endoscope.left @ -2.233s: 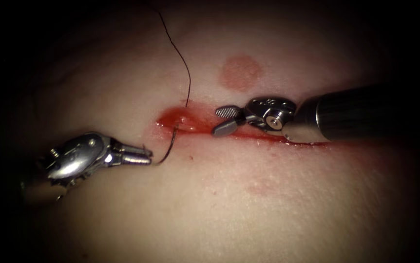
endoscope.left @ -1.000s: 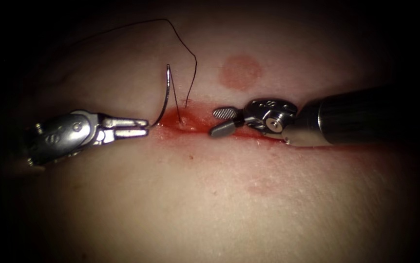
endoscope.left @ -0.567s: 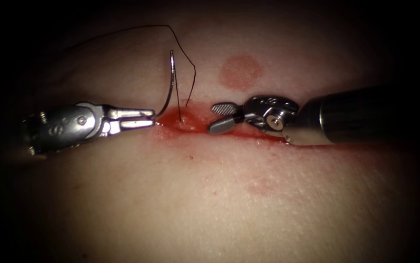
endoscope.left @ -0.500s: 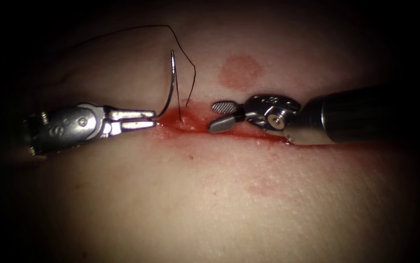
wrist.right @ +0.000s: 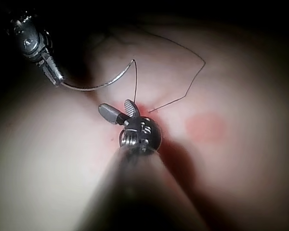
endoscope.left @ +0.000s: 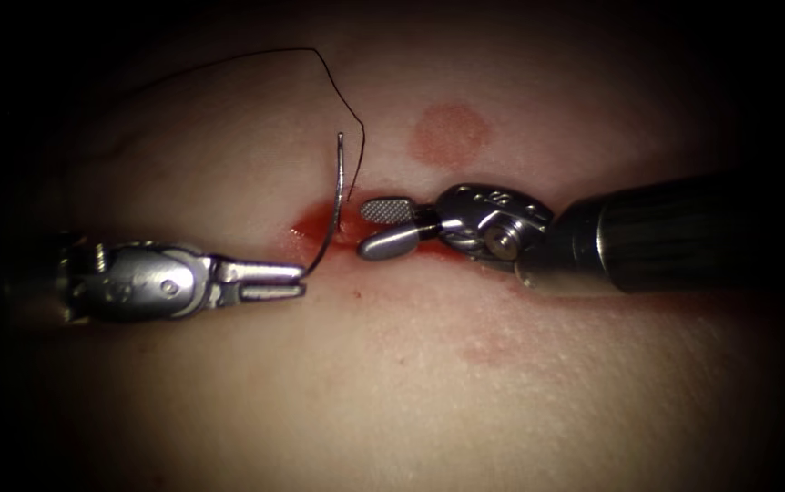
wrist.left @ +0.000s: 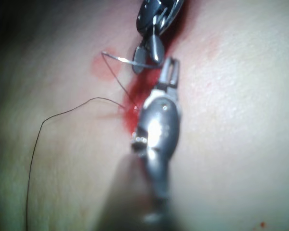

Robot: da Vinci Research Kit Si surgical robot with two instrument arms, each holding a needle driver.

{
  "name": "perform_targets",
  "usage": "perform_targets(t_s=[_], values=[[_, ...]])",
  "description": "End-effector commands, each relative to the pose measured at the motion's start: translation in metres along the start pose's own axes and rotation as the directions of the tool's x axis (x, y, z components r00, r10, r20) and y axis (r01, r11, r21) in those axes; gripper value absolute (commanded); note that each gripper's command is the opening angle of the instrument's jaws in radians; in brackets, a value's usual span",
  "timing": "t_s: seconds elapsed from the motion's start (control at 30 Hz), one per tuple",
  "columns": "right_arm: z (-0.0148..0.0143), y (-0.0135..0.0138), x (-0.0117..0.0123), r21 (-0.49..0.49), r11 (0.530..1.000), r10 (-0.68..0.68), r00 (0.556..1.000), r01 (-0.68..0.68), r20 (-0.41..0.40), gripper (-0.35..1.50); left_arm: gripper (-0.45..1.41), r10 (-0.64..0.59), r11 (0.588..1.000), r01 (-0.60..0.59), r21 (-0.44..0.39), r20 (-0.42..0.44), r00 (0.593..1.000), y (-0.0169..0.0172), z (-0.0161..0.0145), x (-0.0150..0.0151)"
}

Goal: Wound Closure
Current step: Pass the needle back to the right gripper.

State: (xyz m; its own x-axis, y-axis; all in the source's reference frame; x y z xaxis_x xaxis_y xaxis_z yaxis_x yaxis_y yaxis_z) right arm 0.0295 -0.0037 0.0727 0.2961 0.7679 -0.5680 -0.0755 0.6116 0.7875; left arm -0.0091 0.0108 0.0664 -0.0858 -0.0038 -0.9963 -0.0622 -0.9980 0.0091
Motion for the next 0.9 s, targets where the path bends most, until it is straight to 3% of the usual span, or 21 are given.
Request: perform_targets(t_s=[0.03, 0.9], values=[[0.0011, 0.0003, -0.0005, 0.001, 1.0, 0.006, 1.0, -0.006, 0.0, 1.2, -0.35, 0.008, 1.0, -0.008, 0.0, 0.001, 1.0, 0.0004, 0.0005, -0.0005], [0.002, 0.0008, -0.0004, 0.009, 0.997, 0.071, 0.997, -0.071, -0.025, 1.21, -0.35, 0.058, 0.998, -0.058, -0.004, -0.003, 0.998, 0.0014, 0.0012, -0.0001]])
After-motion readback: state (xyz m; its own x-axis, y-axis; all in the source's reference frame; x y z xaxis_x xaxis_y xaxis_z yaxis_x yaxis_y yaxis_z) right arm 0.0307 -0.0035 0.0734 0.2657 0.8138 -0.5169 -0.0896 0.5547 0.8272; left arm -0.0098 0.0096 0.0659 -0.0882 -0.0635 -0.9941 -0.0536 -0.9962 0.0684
